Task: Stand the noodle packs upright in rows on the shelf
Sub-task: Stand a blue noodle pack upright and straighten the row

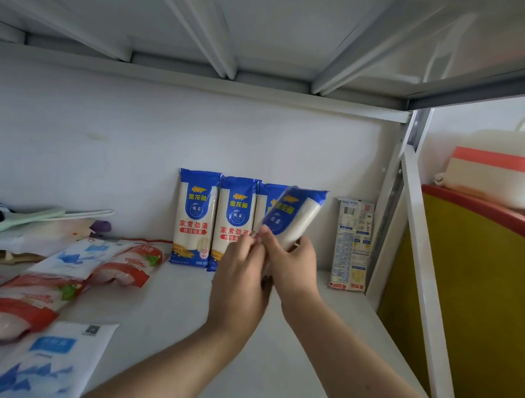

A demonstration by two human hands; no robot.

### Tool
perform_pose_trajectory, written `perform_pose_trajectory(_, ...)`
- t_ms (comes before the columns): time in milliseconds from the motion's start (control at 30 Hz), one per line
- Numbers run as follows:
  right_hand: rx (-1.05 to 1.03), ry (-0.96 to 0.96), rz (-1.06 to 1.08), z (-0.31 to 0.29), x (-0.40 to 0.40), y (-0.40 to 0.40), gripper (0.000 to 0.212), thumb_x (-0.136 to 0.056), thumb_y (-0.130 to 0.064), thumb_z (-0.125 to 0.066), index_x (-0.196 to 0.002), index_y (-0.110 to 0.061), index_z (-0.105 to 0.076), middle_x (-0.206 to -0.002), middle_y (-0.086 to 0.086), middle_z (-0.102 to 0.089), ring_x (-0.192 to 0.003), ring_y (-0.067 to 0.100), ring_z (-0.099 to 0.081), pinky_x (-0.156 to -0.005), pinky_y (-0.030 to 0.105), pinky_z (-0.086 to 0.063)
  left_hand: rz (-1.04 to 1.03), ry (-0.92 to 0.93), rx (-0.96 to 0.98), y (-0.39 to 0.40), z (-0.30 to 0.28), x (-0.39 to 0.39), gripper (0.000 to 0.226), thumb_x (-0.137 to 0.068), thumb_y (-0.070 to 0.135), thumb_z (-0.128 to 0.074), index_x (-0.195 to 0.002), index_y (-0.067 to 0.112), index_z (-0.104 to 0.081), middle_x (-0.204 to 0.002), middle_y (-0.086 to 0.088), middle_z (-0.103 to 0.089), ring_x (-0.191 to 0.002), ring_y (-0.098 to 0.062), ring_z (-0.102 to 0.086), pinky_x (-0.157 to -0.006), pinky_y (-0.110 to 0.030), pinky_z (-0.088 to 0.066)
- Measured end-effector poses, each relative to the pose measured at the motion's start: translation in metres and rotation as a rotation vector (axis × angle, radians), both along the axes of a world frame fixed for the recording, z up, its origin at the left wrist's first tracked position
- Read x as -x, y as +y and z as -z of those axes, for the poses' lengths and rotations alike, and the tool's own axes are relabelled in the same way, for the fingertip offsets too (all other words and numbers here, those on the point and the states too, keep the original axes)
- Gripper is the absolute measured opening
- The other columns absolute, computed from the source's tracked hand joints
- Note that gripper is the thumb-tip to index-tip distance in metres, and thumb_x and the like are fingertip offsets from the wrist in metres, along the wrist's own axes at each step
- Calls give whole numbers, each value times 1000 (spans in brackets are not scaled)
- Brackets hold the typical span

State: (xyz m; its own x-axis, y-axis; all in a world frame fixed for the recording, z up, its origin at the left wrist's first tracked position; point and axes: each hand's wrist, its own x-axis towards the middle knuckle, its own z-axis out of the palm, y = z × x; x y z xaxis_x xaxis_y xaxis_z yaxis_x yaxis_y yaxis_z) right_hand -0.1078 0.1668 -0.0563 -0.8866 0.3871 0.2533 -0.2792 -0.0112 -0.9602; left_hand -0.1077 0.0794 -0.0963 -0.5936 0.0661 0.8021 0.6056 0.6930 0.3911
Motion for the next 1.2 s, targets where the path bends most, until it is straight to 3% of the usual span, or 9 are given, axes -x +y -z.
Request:
perform_pose_trajectory(133,86,-54,-38,7,9,26,16,-92,-19,-76,-103,-8,-73,-95,15,-81,-94,36,-78,-91,51,-62,199,21,71,0,0,-11,42,-80,25,-65,-121,17,-65,-124,7,-54,-112,-11,-53,-98,-25,-46)
perform_pose_trajectory(233,33,-41,-137,7,8,45,23,-93,-17,-75,-113,-8,-71,-102,13,-81,-99,36,-77,-95,57,-59,212,-18,-125,-11,-9,2,32,-89,25,-58,-119,20,-64,-119,9,-53,-113,-7,-52,-98,-21,-44)
perform_pose_trajectory(367,-52,-62,-258,7,1,53,30,-93,-19,-74,-121,-12,-67,-109,7,-81,-102,30,-77,-96,55,-59,359,-532,-622,-18,-46,11,30,-99,35,-57,-127,25,-57,-119,7,-61,-100,-5,-64,-71,-19,-55)
perform_pose_trajectory(433,-80,-76,-293,9,0,53,30,-93,-21,-74,-121,-15,-67,-110,5,-80,-103,27,-77,-97,54,-59,463,-669,-686,-20,-61,13,33,-99,45,-53,-124,24,-61,-113,7,-70,-86,-5,-71,-58,-14,-53)
perform_pose_trajectory(633,-155,-87,-373,14,-6,50,29,-93,-22,-74,-121,-16,-66,-111,3,-80,-103,24,-77,-96,51,-60,535,-656,-749,-26,-93,18,31,-96,52,-56,-103,25,-70,-92,11,-78,-72,-1,-73,-58,-19,-51)
perform_pose_trajectory(833,-198,-119,-457,23,-7,53,40,-89,-27,-76,-125,-13,-64,-117,7,-79,-107,29,-76,-97,54,-59,483,-653,-875,-30,-98,27,21,-90,34,-72,-100,16,-73,-92,-2,-79,-83,-22,-76,-66,-31,-53)
perform_pose_trajectory(967,-201,-141,-471,21,-8,56,37,-89,-24,-75,-124,-15,-64,-115,4,-79,-105,25,-77,-94,50,-61,440,-591,-1008,-22,-100,22,14,-89,22,-75,-99,12,-75,-93,-2,-79,-80,-20,-75,-47,-19,-48)
perform_pose_trajectory(1067,-185,-144,-480,16,-7,57,34,-91,-21,-74,-124,-15,-65,-115,4,-79,-107,26,-76,-96,49,-60,464,-542,-1056,-16,-105,19,11,-87,22,-76,-93,13,-75,-92,-2,-79,-82,-21,-75,-46,-18,-47)
perform_pose_trajectory(1200,-124,-57,-468,-3,-6,62,36,-93,-21,-72,-127,-11,-67,-119,7,-78,-112,29,-74,-100,45,-56,496,-527,-1046,-13,-108,17,7,-87,21,-77,-86,14,-74,-86,-4,-77,-78,-24,-75,-57,-33,-60)
